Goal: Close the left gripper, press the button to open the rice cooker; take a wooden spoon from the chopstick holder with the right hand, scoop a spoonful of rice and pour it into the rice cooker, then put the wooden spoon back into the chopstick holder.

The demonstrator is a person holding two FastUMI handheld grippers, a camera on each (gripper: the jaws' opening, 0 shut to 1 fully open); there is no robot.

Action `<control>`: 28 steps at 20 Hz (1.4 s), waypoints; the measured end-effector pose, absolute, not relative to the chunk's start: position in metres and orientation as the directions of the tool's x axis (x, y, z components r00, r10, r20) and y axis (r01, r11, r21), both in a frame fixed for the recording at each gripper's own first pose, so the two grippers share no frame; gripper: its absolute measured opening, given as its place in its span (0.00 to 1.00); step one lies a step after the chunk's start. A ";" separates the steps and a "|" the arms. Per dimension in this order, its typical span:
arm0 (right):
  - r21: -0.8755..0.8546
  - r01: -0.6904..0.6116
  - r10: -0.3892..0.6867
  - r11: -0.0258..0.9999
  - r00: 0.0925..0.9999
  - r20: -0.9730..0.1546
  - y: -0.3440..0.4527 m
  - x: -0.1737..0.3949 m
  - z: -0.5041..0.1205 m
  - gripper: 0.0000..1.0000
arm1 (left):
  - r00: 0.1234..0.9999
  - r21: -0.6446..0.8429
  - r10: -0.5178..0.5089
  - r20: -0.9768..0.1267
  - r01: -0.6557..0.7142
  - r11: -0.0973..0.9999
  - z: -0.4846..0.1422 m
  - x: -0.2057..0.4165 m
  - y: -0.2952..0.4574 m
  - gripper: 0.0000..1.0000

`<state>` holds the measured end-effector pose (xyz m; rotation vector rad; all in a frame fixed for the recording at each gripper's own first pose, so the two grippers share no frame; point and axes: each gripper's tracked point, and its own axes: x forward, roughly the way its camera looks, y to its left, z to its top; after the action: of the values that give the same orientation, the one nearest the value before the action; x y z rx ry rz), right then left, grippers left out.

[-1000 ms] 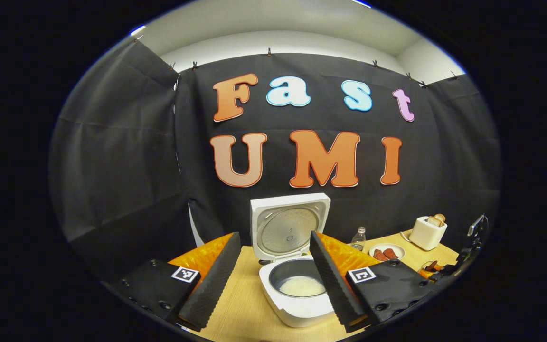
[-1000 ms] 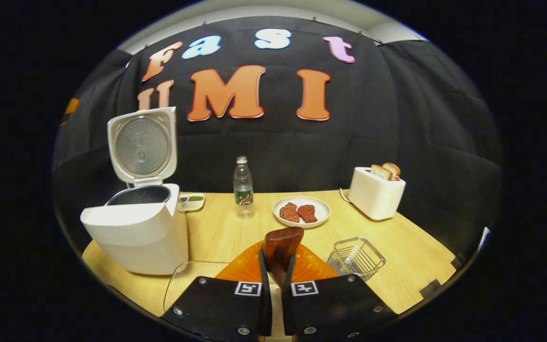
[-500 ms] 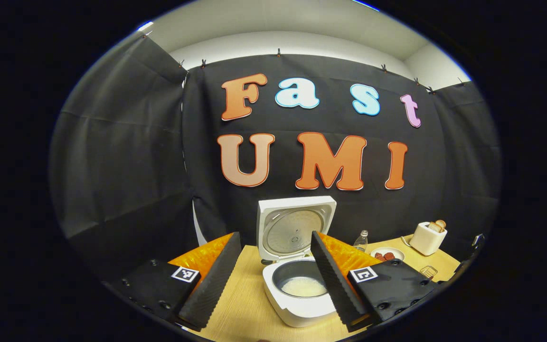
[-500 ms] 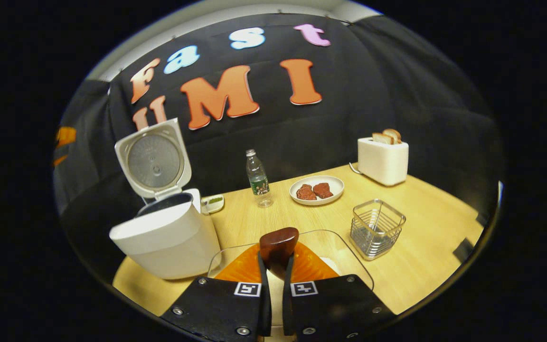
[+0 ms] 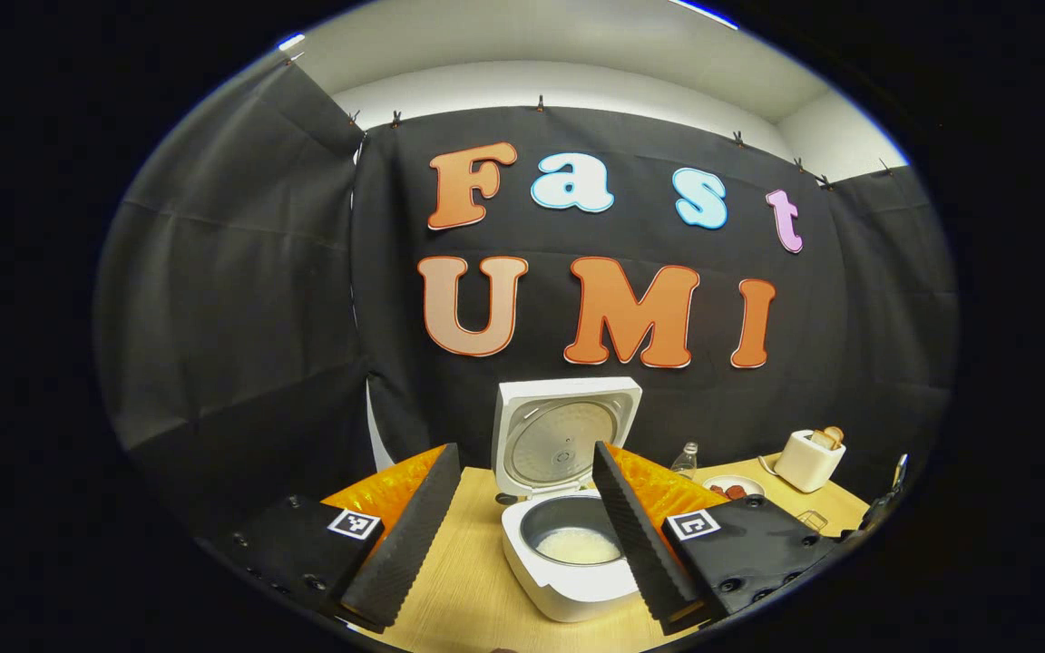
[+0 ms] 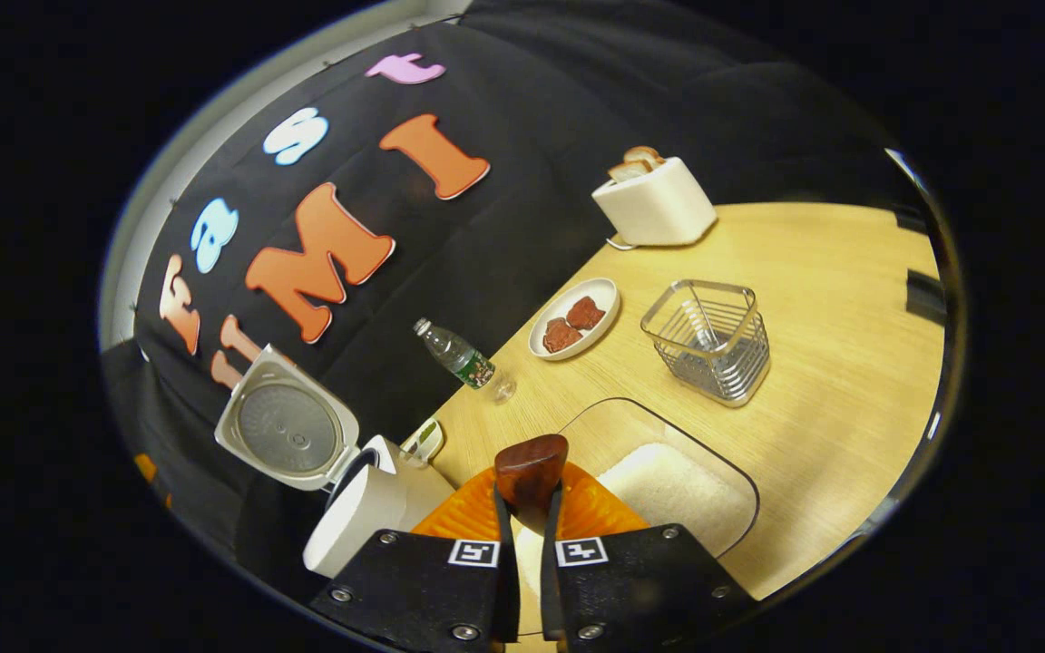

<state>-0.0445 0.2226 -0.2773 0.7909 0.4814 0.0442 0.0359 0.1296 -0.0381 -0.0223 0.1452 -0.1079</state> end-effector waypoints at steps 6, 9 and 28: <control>0.794 0.229 0.244 0.563 0.872 -0.425 0.215 -0.042 -0.285 0.08 | 0.985 -0.026 -0.098 -0.144 0.095 0.995 -0.039 0.035 0.134 0.99; 0.802 0.243 0.233 0.545 0.875 -0.424 0.206 -0.041 -0.278 0.08 | 0.985 -0.026 -0.092 -0.144 0.089 0.996 -0.040 0.034 0.136 0.99; 0.921 0.235 0.232 0.311 0.921 -0.313 0.197 -0.026 -0.170 0.08 | 0.987 -0.033 -0.088 -0.137 0.085 0.996 -0.041 0.043 0.157 0.99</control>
<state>-0.0264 0.1972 -0.1703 1.2661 0.4285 -0.0019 0.0428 0.1566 -0.0411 -0.0276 0.1392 -0.0869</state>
